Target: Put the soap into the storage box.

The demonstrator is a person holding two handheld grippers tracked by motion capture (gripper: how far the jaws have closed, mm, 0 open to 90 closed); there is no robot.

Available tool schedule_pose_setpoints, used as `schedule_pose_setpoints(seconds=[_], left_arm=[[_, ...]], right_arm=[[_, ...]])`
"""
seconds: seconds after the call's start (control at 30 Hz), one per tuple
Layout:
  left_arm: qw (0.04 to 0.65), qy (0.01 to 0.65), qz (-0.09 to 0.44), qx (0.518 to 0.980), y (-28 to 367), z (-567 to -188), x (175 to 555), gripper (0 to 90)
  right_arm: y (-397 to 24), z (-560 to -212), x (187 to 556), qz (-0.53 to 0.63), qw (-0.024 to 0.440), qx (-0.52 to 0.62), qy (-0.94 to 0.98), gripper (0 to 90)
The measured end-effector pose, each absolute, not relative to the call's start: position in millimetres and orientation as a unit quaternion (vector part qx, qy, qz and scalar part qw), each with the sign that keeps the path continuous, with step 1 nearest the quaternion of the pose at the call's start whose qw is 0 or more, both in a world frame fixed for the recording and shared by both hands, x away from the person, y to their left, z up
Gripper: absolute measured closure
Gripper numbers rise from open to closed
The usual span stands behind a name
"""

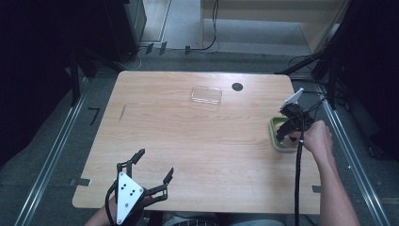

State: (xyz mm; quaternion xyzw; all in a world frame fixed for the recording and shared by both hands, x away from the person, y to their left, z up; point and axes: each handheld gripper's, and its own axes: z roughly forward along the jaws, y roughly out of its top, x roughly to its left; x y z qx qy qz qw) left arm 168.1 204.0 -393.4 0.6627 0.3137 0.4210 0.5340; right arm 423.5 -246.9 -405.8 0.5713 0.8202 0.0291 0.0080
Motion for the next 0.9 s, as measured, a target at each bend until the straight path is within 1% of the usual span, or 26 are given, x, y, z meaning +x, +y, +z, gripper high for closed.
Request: schedule_pose_setpoints(seconds=[0.4, 0.9], left_arm=[[0.534, 0.313, 0.421, 0.663, 204, -393, 168, 9.9], [0.534, 0.314, 0.421, 0.663, 204, -393, 168, 9.9]], right_arm=[[-247, -404, 430, 0.035, 0.009, 0.578, 0.816, 33.4], [-251, -413, 441, 0.03, 0.004, 0.591, 0.806, 33.4]])
